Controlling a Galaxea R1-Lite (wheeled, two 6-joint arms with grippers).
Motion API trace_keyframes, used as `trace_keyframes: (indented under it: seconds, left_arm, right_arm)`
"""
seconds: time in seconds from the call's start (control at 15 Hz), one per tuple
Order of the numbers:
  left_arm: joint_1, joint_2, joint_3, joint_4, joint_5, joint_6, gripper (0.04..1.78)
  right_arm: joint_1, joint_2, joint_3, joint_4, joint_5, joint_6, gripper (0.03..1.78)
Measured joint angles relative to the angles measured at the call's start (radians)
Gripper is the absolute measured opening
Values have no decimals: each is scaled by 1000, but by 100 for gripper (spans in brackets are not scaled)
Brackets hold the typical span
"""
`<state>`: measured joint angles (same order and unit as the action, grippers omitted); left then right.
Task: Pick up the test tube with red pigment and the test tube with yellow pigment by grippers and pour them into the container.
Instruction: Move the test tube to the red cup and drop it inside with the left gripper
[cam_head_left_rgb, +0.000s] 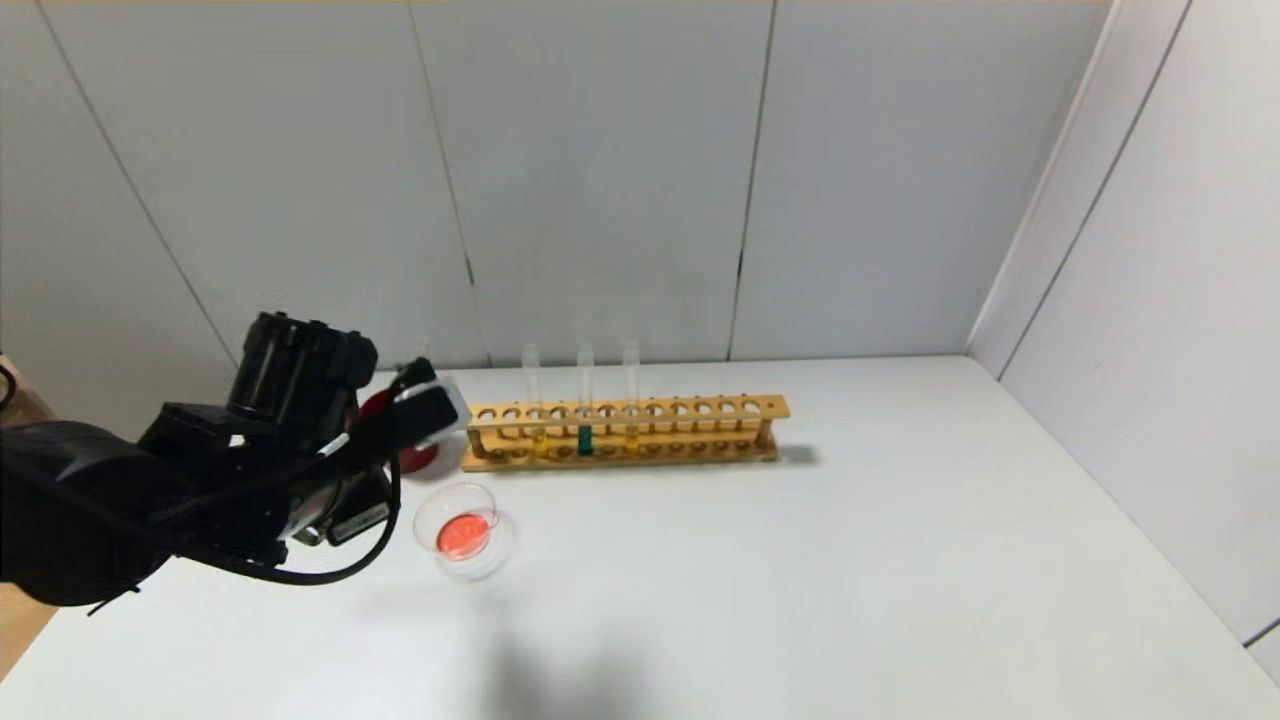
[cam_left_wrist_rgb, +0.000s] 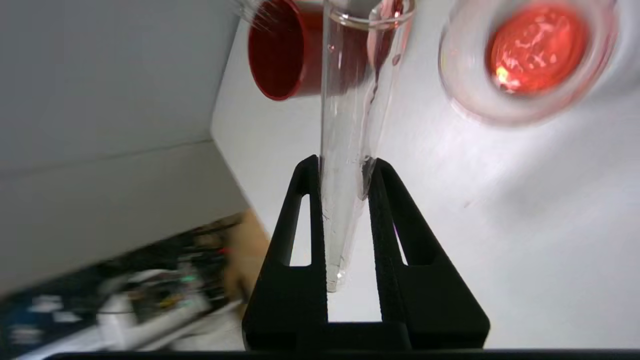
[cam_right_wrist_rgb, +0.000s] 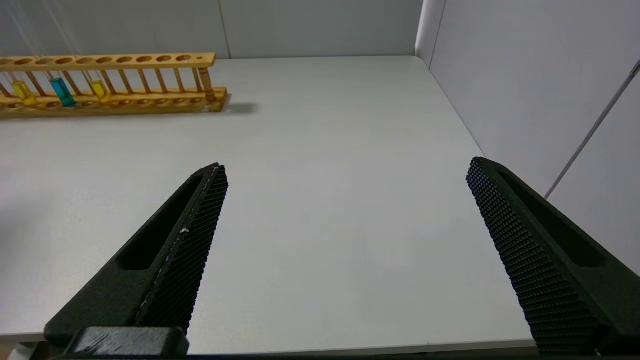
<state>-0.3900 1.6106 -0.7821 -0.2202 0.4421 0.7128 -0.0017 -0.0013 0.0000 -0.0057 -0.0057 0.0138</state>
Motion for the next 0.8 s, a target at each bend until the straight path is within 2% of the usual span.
trace_keyframes:
  seconds: [0.13, 0.33, 0.53, 0.8]
  left_arm:
    - [1, -57, -5, -70, -66, -247, 32]
    - [36, -97, -15, -266, -185, -531, 32]
    - [148, -94, -27, -384, -261, -605, 32]
    - [254, -60, -70, -387, -339, -644, 32]
  right_arm:
    - [0, 0, 0, 0, 0, 0, 175]
    - [0, 0, 0, 0, 0, 0, 175]
    - [0, 0, 0, 0, 0, 0, 175]
    - [0, 0, 0, 0, 0, 0, 175]
